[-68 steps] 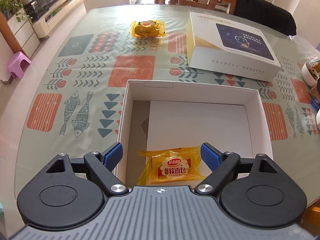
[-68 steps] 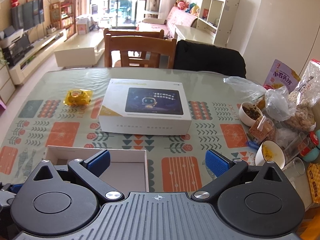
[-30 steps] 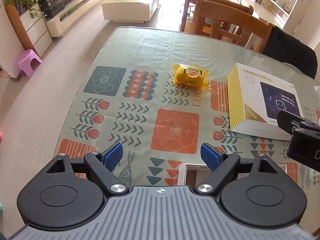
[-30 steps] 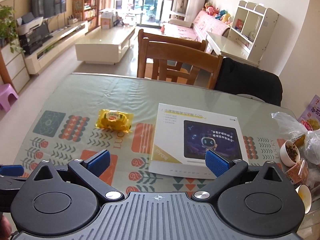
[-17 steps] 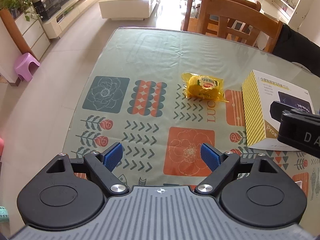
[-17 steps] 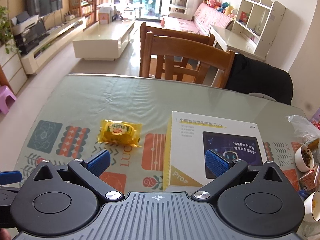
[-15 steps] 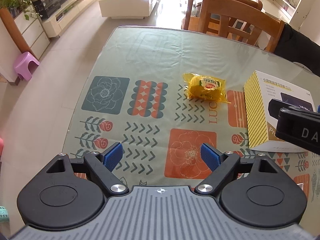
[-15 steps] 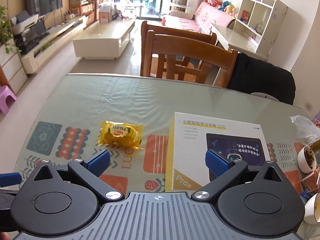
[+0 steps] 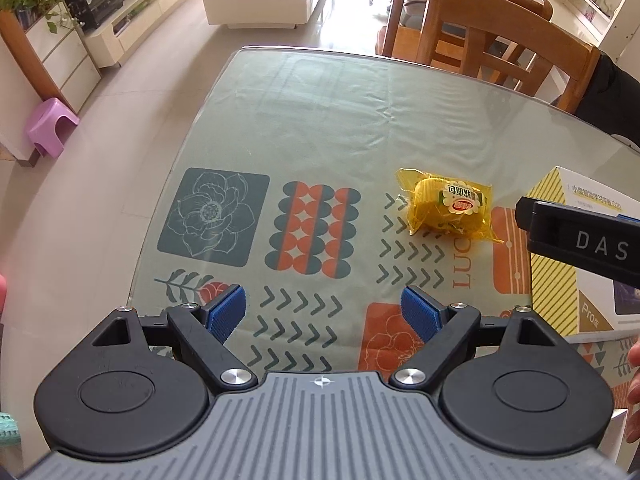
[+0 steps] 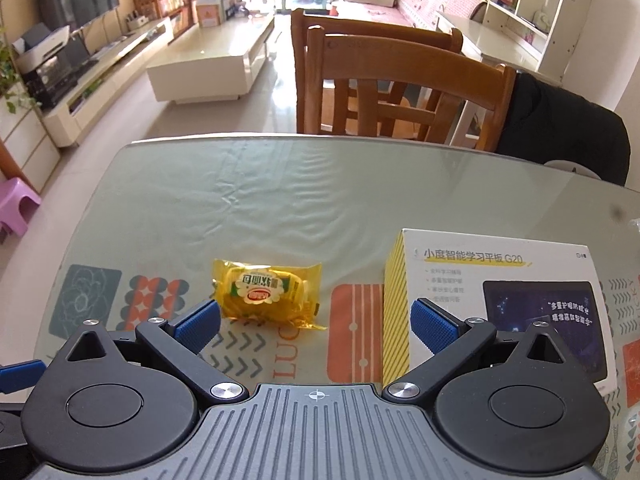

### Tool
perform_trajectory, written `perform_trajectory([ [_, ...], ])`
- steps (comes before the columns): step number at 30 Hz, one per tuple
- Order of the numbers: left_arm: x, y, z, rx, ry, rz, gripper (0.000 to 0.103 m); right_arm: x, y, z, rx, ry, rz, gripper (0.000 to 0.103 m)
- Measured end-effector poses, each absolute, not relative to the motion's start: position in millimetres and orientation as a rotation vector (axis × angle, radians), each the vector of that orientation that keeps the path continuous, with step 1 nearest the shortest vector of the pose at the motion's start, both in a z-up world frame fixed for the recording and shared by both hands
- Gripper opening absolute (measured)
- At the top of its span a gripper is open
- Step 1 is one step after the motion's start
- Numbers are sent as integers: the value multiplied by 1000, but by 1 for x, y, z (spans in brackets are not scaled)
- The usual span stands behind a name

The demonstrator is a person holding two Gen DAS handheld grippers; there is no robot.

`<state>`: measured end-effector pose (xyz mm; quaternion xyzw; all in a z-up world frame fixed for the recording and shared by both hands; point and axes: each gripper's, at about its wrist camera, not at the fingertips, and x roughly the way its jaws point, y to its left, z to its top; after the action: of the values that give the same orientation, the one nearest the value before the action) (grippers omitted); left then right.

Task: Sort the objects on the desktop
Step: 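Close the right tool on the second yellow bread packet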

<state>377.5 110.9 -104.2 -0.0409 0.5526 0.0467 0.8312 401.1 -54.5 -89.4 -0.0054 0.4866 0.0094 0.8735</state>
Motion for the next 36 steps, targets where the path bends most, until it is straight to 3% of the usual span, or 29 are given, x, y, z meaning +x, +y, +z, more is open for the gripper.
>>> perform_trajectory([
  [36,404,122,-141,-109,1241,113,103,467,-7,-185,-48,1127,93,103],
])
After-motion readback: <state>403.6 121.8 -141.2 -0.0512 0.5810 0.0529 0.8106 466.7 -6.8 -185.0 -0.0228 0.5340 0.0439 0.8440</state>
